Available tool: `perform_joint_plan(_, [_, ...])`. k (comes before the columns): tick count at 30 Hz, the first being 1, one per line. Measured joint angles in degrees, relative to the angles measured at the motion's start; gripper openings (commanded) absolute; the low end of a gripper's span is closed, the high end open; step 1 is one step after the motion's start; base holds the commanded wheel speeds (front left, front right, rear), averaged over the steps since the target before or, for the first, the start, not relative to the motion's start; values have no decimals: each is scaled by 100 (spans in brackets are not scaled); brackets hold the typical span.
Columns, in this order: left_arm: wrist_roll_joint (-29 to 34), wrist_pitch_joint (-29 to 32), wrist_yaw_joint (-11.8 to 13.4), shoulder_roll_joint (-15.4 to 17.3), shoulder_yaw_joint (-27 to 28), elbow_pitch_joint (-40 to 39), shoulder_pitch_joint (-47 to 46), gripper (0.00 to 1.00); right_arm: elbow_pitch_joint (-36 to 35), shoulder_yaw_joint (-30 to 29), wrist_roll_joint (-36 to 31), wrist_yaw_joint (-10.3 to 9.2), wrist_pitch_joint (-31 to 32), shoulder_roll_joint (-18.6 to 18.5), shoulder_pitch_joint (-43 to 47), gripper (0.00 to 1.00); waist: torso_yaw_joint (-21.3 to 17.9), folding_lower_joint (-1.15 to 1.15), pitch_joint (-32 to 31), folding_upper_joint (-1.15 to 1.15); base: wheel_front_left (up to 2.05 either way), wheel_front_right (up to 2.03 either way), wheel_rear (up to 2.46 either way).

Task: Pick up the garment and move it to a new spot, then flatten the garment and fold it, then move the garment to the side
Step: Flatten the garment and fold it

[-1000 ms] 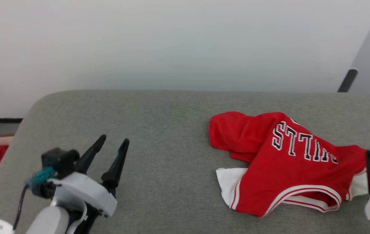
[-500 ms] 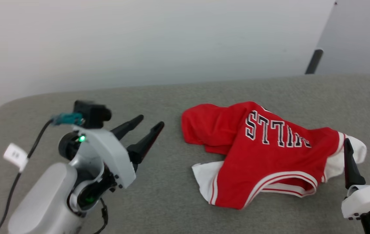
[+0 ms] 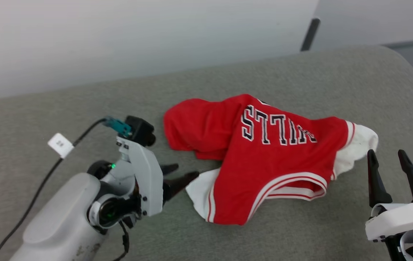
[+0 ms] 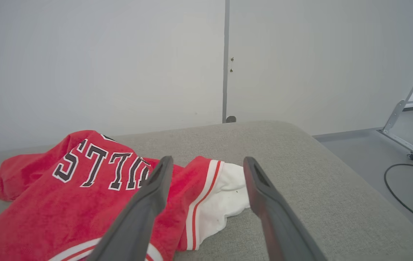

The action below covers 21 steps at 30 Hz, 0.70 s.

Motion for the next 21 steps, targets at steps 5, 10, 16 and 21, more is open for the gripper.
perform_joint_plan(5, [-153, 382, 0, 40, -289, 73, -66, 100, 200, 54, 166, 0, -174, 2, -44, 100, -218, 0, 226, 0, 0, 0, 0])
perform_joint_plan(10, [-15, 382, 0, 237, -553, 275, -190, 100, 421, 120, 303, 0, -339, 4, -151, 100, -406, 0, 450, 0, 0, 0, 0])
perform_joint_plan(16, [36, 366, 0, 266, -781, 566, -246, 100, 561, 188, 399, 0, -432, 4, -255, 100, -494, 0, 588, 0, 0, 0, 0])
perform_joint_plan(21, [-26, 233, -15, 205, -954, 909, -424, 100, 678, 252, 449, 0, -501, 7, -342, 100, -526, 0, 710, 0, 0, 0, 0])
